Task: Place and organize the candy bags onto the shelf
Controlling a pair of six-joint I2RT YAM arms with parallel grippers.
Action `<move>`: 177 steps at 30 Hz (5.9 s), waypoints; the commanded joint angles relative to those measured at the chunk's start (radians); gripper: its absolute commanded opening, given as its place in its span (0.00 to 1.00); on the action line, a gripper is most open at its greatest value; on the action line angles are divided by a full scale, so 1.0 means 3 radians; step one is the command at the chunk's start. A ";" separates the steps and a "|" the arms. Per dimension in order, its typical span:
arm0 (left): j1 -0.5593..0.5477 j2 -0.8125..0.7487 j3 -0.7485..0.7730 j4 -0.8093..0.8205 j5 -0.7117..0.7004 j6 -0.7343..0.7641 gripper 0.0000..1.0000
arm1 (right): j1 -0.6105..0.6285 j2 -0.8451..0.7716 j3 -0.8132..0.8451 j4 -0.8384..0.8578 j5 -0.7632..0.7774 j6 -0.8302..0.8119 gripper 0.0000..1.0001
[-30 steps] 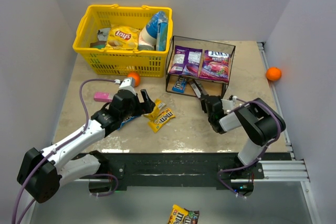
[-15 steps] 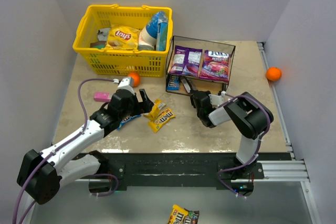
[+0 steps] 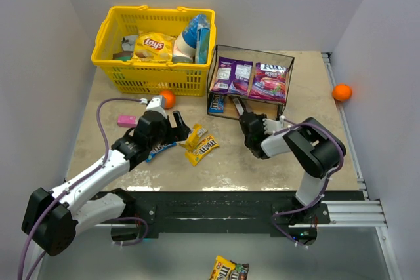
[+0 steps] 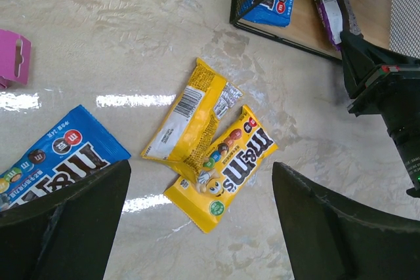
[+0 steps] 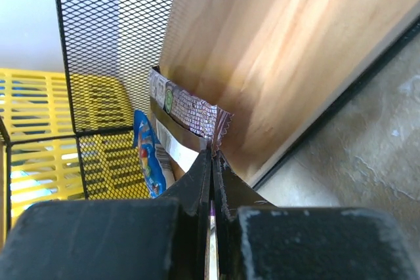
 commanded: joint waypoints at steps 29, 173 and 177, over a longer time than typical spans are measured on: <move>0.0070 -0.0011 0.0096 0.0107 0.0071 0.0045 0.95 | 0.0110 0.0038 0.0277 -0.0161 -0.0806 -0.1052 0.24; -0.0467 0.1963 0.0152 0.2029 0.1411 0.0254 0.46 | 0.0381 -0.1572 -0.1139 -0.1223 -0.2719 -0.1772 0.04; -0.0564 0.2065 0.0214 0.2106 0.1452 0.0382 0.47 | 0.0381 -0.1960 -0.1267 -0.1602 -0.2536 -0.1788 0.00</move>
